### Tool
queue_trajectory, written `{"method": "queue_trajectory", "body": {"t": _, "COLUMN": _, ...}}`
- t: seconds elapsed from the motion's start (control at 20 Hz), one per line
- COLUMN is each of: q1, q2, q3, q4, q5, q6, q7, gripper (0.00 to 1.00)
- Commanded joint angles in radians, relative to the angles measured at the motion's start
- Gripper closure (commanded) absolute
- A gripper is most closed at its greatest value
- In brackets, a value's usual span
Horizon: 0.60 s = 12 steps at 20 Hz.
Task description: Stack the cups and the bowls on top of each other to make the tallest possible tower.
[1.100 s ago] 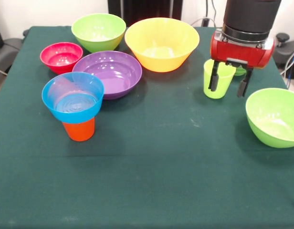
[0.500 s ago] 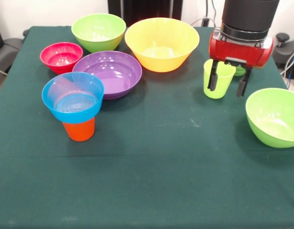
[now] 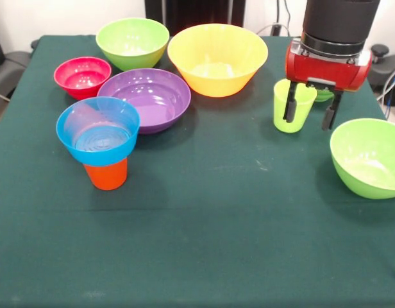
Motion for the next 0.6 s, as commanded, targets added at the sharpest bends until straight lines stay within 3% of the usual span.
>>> {"method": "queue_trajectory", "body": {"t": 0.05, "q1": 0.033, "q2": 0.077, "q3": 0.084, "q4": -0.033, "q5": 0.022, "q6": 0.006, "q7": 0.124, "gripper": 0.0}}
{"method": "queue_trajectory", "body": {"t": 0.6, "q1": 0.06, "q2": 0.098, "q3": 0.066, "q4": -0.068, "q5": 0.038, "q6": 0.018, "q7": 0.143, "gripper": 0.0}}
